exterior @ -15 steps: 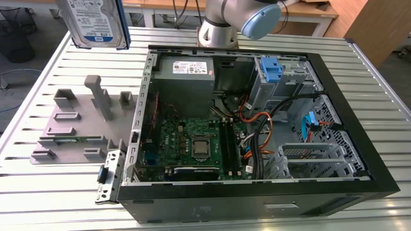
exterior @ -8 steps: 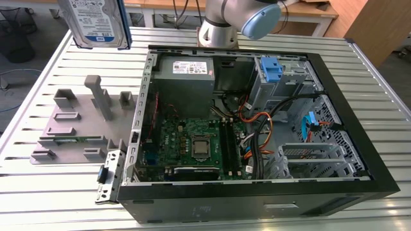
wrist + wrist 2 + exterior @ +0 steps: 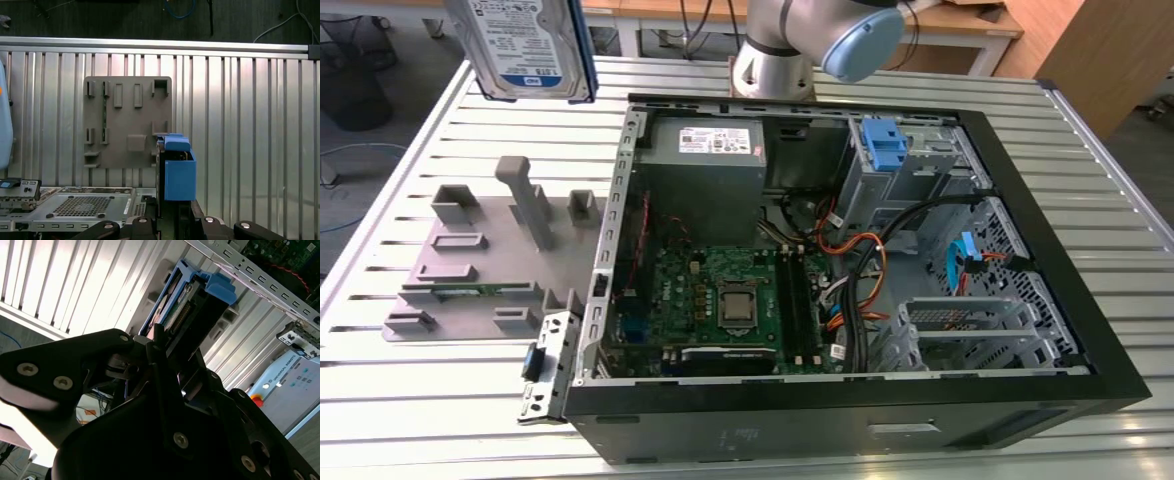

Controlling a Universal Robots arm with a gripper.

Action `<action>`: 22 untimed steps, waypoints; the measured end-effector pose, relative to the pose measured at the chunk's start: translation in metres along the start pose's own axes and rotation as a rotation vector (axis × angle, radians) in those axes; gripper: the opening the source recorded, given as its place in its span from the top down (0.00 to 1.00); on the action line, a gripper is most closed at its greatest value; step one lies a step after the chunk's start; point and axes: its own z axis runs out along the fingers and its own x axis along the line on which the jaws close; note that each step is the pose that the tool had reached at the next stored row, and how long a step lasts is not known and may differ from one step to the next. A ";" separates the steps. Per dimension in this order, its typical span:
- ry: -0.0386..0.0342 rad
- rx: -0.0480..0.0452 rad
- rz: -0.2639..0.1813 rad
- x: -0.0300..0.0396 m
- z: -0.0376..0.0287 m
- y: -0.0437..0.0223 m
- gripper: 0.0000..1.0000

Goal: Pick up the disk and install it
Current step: 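Pick up the disk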

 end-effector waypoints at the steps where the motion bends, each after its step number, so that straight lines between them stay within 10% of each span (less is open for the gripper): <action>1: -0.0001 0.0001 0.000 0.0000 0.0000 -0.0003 0.65; 22: -0.0026 0.0000 0.000 0.0000 -0.0002 -0.0148 0.65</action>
